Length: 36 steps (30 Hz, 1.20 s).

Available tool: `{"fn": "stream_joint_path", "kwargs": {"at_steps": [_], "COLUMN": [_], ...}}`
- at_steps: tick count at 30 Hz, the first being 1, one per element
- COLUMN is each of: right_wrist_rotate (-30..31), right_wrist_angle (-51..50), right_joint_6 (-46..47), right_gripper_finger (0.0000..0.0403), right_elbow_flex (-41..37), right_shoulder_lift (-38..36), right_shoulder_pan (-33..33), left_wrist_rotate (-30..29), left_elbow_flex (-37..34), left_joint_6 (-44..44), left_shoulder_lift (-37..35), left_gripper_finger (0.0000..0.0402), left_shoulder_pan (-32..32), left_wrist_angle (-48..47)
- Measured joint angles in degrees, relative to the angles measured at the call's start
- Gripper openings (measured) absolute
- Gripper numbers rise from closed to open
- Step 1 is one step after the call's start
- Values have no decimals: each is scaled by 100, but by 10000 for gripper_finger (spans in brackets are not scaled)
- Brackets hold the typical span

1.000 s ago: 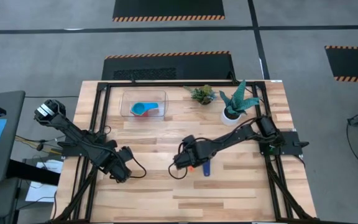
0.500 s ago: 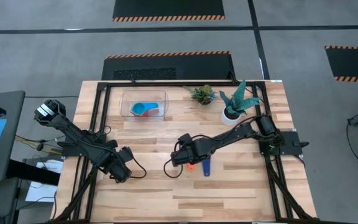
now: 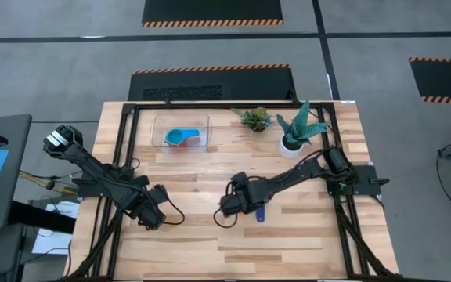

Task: Nest measuring cups in basket
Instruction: Move the orange measuring cup to the top of the table

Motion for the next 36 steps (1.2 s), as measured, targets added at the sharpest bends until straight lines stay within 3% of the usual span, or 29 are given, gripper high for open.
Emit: {"fn": "stream_joint_path", "kwargs": {"at_steps": [23,36], "right_wrist_rotate": [155,114], "right_wrist_angle": [76,408], "right_joint_6": [-94,-80], "right_gripper_finger": [13,11], "right_elbow_flex": [-10,-8], "right_shoulder_lift": [4,373], "right_shoulder_pan": [-42,33], "left_wrist_rotate": [-7,-16], "left_elbow_flex": [0,0], "left_joint_6": [-2,-4], "left_shoulder_lift": [0,2], "left_gripper_finger": [0,0], "left_shoulder_pan": [0,0], "left_wrist_angle": [1,2]}}
